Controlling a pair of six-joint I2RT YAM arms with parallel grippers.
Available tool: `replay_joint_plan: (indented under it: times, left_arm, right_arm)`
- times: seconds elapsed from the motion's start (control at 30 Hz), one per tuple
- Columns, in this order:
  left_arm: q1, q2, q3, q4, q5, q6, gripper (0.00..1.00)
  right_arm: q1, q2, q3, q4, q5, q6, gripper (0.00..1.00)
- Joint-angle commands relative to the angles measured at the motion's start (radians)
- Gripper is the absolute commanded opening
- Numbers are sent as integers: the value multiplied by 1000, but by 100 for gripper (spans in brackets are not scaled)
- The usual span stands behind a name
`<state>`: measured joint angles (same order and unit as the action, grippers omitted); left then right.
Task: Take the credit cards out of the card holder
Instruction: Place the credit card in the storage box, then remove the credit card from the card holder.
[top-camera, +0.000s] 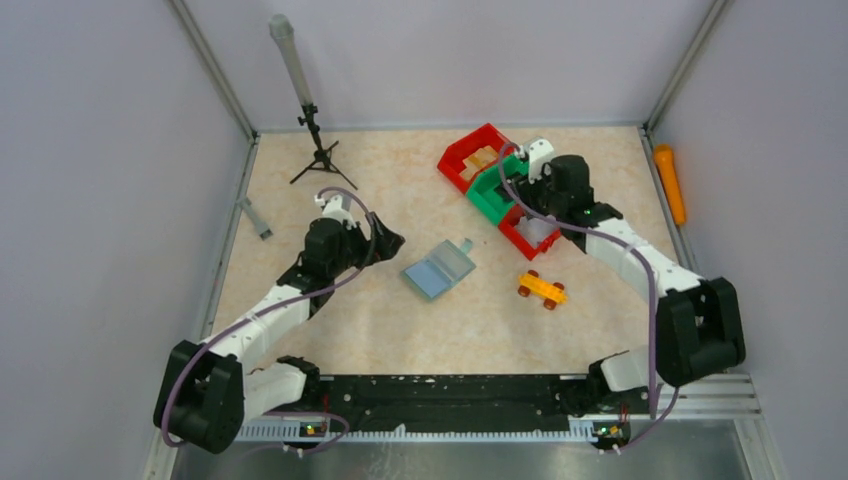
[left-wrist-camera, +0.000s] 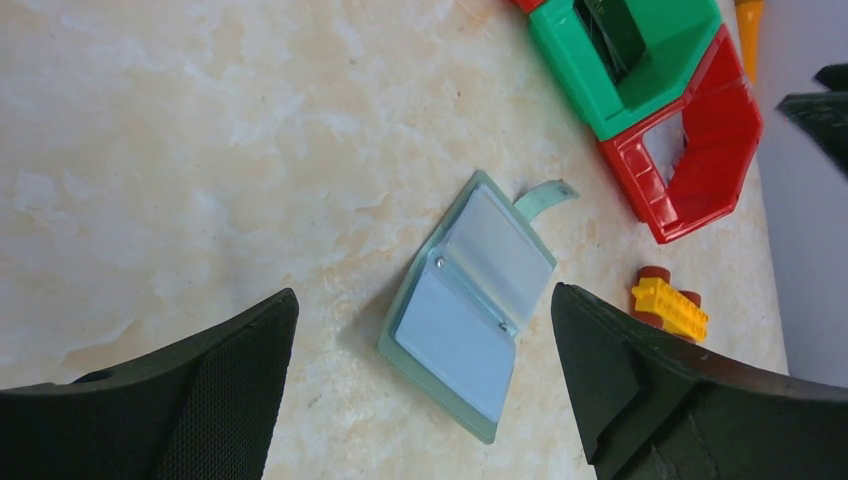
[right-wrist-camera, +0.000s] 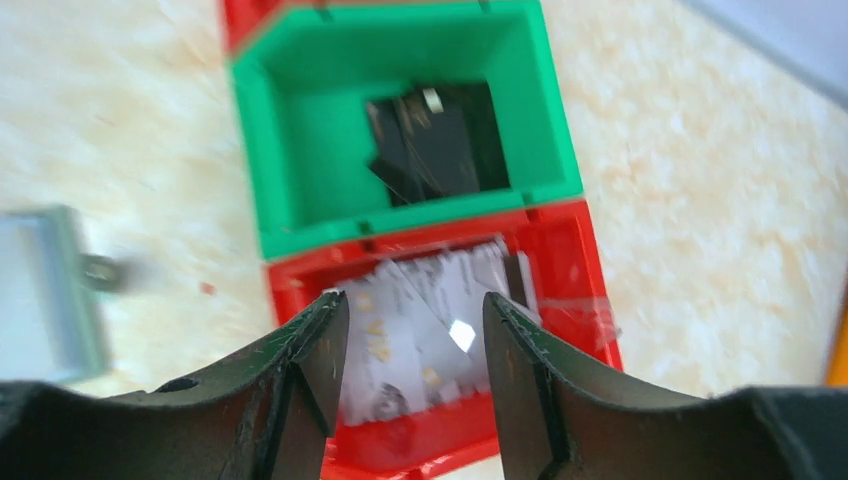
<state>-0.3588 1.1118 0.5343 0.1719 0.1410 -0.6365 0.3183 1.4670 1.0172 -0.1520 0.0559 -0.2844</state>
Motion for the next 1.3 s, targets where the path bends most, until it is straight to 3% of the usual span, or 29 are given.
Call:
replay_joint_plan:
  times: [0.0, 0.13, 0.17, 0.23, 0.27, 0.37, 0.43, 0.53, 0.6, 0.83, 1.0, 1.27]
  left_arm:
    - [-20, -34, -29, -76, 45, -9, 99]
    - [-84, -117, -69, -151, 16, -66, 99]
    - [-88, -123, -81, -159, 22, -89, 99]
    - [-93, -116, -105, -157, 61, -145, 99]
    - [-97, -106, -119, -144, 90, -172, 98]
    - [-115, -66, -156, -63, 160, -242, 94]
    - [-124, -39, -164, -51, 154, -261, 94]
    - [-128, 8, -157, -34, 149, -271, 91]
    - [-130, 43, -151, -10, 156, -281, 89]
    - [-135, 163, -143, 94, 163, -313, 76]
    - [-133, 268, -80, 132, 188, -299, 67]
    - [-127, 357, 90, -12, 167, -165, 49]
  right_arm:
    - [79, -119, -74, 222, -160, 169, 51]
    - [270, -109, -52, 208, -72, 193, 51]
    - [306, -104, -51, 221, -7, 238, 58]
    - [334, -85, -39, 224, 53, 377, 86]
    - [334, -74, -21, 199, 59, 434, 91]
    - [334, -50, 8, 155, 37, 432, 93]
    - [334, -58, -66, 240, 30, 471, 94]
    - [334, -48, -143, 353, -45, 520, 94]
    - [334, 2, -121, 316, -27, 525, 94]
    - [334, 141, -60, 194, 44, 515, 73]
    - [334, 200, -55, 176, 50, 521, 70]
    - [334, 315, 5, 157, 70, 546, 58]
